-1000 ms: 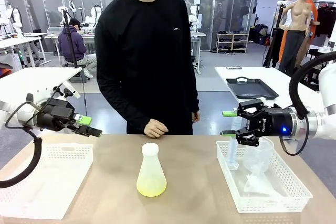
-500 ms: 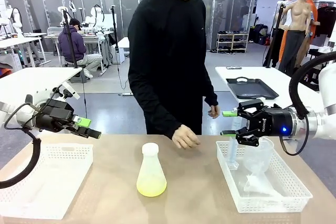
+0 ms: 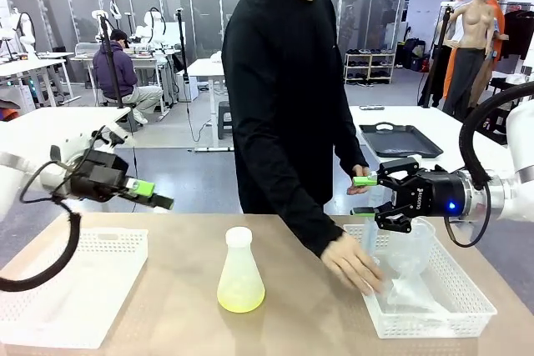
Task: Prepare the solutions needed for the experiment.
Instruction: When the human places the Big flask in the center of the table, pick up the Big flask and place it in the left Organizing basket.
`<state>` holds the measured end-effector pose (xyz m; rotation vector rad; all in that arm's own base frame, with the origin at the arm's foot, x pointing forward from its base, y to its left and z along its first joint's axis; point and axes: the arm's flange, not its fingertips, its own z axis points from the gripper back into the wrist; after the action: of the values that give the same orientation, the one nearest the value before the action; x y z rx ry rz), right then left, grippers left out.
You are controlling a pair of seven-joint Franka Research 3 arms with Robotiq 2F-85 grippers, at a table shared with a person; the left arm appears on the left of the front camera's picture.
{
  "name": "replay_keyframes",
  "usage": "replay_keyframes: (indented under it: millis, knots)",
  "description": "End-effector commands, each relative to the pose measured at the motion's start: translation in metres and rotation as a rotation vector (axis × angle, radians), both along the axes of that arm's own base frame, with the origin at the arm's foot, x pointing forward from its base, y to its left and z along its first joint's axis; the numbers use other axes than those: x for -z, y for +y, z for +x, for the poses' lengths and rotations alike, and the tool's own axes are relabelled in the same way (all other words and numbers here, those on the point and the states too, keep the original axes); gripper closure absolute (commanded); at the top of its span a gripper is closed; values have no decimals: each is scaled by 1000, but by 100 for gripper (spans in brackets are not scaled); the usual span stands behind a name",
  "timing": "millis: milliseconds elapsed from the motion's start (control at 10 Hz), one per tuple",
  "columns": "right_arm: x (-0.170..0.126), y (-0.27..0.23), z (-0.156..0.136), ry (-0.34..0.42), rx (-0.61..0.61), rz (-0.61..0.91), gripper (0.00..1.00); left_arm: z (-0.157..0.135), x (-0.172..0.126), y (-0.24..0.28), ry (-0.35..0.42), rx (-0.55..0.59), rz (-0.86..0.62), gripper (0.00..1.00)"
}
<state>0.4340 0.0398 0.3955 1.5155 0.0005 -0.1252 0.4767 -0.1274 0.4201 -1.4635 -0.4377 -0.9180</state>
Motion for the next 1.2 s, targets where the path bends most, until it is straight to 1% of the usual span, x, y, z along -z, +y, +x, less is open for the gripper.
replay_keyframes:
  millis: [0,100,200,300,400,500,900,1000,1100]
  knots:
    - [-1,1,0,-23,7,13,37,16,-1,-32,-81,156,-96,0]
    - [-1,1,0,-23,7,13,37,20,0,-48,-143,219,-114,0]
    - [-1,1,0,-23,7,13,37,24,2,-59,-251,232,-96,0]
    - [-1,1,0,-23,7,13,37,27,4,-68,-341,279,-101,0]
    - [-1,1,0,-23,7,13,37,31,7,-75,-394,318,-138,0]
    - [-1,1,0,-23,7,13,37,15,-3,-73,-242,224,-92,0]
    - [-1,1,0,-23,7,13,37,15,-3,-73,-242,224,-92,0]
    - [-1,1,0,-23,7,13,37,20,3,-73,-260,240,-87,0]
    - [-1,1,0,-23,7,13,37,32,5,-84,-439,271,-90,0]
